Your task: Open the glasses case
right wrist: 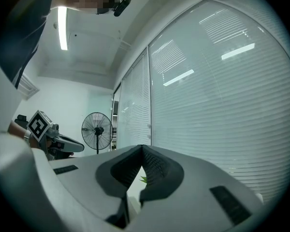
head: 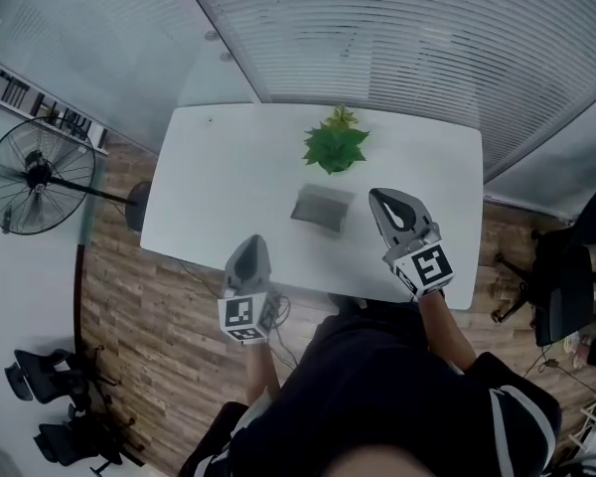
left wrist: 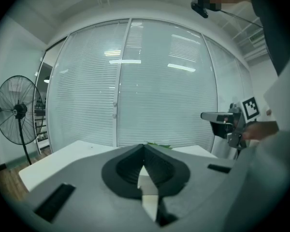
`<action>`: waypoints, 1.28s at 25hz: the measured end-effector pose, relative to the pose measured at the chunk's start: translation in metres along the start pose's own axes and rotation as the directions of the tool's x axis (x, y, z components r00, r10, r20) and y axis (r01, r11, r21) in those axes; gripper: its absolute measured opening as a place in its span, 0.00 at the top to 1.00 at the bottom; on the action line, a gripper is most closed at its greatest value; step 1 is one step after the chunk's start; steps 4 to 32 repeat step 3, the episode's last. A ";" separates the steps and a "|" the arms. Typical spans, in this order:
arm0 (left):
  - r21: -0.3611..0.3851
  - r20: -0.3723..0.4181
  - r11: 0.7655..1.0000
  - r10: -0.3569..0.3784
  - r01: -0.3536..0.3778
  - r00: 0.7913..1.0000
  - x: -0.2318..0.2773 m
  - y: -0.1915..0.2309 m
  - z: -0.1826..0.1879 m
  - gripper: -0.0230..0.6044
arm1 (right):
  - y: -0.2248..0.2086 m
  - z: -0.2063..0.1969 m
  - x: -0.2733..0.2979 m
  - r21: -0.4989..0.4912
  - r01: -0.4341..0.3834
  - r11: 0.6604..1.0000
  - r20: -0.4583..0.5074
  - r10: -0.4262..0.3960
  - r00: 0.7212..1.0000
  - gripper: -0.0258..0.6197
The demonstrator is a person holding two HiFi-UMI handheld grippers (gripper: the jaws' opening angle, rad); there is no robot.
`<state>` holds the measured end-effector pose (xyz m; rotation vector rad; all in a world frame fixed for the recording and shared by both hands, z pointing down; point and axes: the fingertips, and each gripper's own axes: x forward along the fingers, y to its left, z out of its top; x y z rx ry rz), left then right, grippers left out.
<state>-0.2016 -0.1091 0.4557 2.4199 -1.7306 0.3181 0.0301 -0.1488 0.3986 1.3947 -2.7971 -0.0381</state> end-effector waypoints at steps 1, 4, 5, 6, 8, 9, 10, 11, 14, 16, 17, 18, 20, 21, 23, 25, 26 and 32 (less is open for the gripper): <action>0.002 0.002 1.000 -0.001 0.001 1.000 0.001 -0.001 0.000 0.96 | -0.001 -0.001 0.001 0.001 0.001 1.000 -0.001 -0.001 1.000 0.94; 0.009 0.006 1.000 -0.002 0.002 1.000 0.004 -0.003 0.001 0.96 | -0.003 -0.003 0.001 0.005 0.001 1.000 -0.002 -0.001 1.000 0.94; 0.009 0.006 1.000 -0.002 0.002 1.000 0.004 -0.003 0.001 0.96 | -0.003 -0.003 0.001 0.005 0.001 1.000 -0.002 -0.001 1.000 0.94; 0.009 0.006 1.000 -0.002 0.002 1.000 0.004 -0.003 0.001 0.96 | -0.003 -0.003 0.001 0.005 0.001 1.000 -0.002 -0.001 1.000 0.94; 0.009 0.006 1.000 -0.002 0.002 1.000 0.004 -0.003 0.001 0.96 | -0.003 -0.003 0.001 0.005 0.001 1.000 -0.002 -0.001 1.000 0.94; 0.009 0.006 1.000 -0.002 0.002 1.000 0.004 -0.003 0.001 0.96 | -0.003 -0.003 0.001 0.005 0.001 1.000 -0.002 -0.001 1.000 0.94; 0.009 0.006 1.000 -0.002 0.002 1.000 0.004 -0.003 0.001 0.96 | -0.003 -0.003 0.001 0.005 0.001 1.000 -0.002 -0.001 1.000 0.94; 0.009 0.006 1.000 -0.002 0.002 1.000 0.004 -0.003 0.001 0.96 | -0.003 -0.003 0.001 0.005 0.001 1.000 -0.002 -0.001 1.000 0.94; 0.009 0.006 1.000 -0.002 0.002 1.000 0.004 -0.003 0.001 0.96 | -0.003 -0.003 0.001 0.005 0.001 1.000 -0.002 -0.001 1.000 0.94; 0.009 0.006 1.000 -0.002 0.002 1.000 0.004 -0.003 0.001 0.96 | -0.003 -0.003 0.001 0.005 0.001 1.000 -0.002 -0.001 1.000 0.94; 0.009 0.006 1.000 -0.002 0.002 1.000 0.004 -0.003 0.001 0.96 | -0.003 -0.003 0.001 0.005 0.001 1.000 -0.002 -0.001 1.000 0.94; 0.009 0.006 1.000 -0.002 0.002 1.000 0.004 -0.003 0.001 0.96 | -0.003 -0.003 0.001 0.005 0.001 1.000 -0.002 -0.001 1.000 0.94; 0.009 0.006 1.000 -0.002 0.002 1.000 0.004 -0.003 0.001 0.96 | -0.003 -0.003 0.001 0.005 0.001 1.000 -0.002 -0.001 1.000 0.94; 0.009 0.006 1.000 -0.002 0.002 1.000 0.004 -0.003 0.001 0.96 | -0.003 -0.003 0.001 0.005 0.001 1.000 -0.002 -0.001 1.000 0.94; 0.009 0.006 1.000 -0.002 0.002 1.000 0.004 -0.003 0.001 0.96 | -0.003 -0.003 0.001 0.005 0.001 1.000 -0.002 -0.001 1.000 0.94; 0.009 0.006 1.000 -0.002 0.002 1.000 0.004 -0.003 0.001 0.96 | -0.003 -0.003 0.001 0.005 0.001 1.000 -0.002 -0.001 1.000 0.94; 0.009 0.006 1.000 -0.002 0.002 1.000 0.004 -0.003 0.001 0.96 | -0.003 -0.003 0.001 0.005 0.001 1.000 -0.002 -0.001 1.000 0.94; 0.009 0.006 1.000 -0.002 0.002 1.000 0.004 -0.003 0.001 0.96 | -0.003 -0.003 0.001 0.005 0.001 1.000 -0.002 -0.001 1.000 0.94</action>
